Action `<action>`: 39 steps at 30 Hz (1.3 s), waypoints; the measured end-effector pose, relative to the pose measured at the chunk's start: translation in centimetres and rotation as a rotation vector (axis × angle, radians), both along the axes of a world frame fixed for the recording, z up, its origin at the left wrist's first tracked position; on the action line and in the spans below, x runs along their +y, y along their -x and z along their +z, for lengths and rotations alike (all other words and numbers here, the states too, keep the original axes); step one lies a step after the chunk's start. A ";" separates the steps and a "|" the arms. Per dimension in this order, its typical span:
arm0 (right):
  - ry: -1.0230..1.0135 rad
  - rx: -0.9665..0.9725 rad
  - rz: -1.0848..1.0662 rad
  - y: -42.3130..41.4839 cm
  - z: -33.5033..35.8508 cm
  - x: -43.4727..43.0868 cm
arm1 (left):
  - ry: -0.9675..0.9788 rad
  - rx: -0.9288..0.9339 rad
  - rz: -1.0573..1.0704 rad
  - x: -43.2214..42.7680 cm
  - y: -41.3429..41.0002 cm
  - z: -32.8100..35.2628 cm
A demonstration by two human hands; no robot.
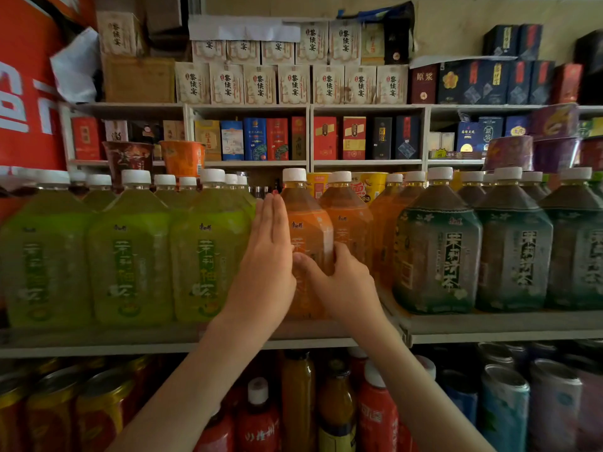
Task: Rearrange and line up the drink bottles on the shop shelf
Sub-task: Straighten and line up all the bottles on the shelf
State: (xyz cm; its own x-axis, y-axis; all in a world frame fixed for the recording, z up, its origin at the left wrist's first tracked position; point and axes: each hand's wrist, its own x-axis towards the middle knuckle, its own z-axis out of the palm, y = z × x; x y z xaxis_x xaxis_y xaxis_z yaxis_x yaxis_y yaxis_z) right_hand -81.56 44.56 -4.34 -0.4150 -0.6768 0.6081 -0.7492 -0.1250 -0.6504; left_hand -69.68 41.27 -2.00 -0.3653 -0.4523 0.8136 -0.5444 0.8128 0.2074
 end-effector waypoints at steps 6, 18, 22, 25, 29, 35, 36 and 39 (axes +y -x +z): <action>-0.015 0.031 -0.002 -0.3 0.0 0.2 | 0.219 -0.077 0.046 0.2 0.4 -0.5; -0.100 0.101 0.161 1.5 -0.3 -0.4 | 0.229 0.015 0.118 -0.5 0.4 0.6; 0.110 0.051 0.022 2.9 1.2 0.2 | 0.176 0.012 0.108 -0.7 0.0 2.1; 0.265 -0.142 -0.094 4.0 1.9 -0.1 | 0.147 -0.026 0.096 -1.2 -0.4 3.5; 0.053 -0.440 0.053 4.3 2.8 -1.6 | -0.036 -0.084 -0.030 -1.9 -0.7 5.0; 0.048 -0.871 0.235 6.2 4.3 -3.5 | -0.108 -0.186 -0.054 -2.4 -0.9 6.0; 0.041 -0.911 0.269 6.5 4.5 -3.6 | -0.117 -0.191 -0.047 -2.5 -1.0 6.1; 0.063 -1.024 0.286 7.4 5.3 -4.2 | -0.104 -0.196 -0.043 -2.4 -1.1 6.6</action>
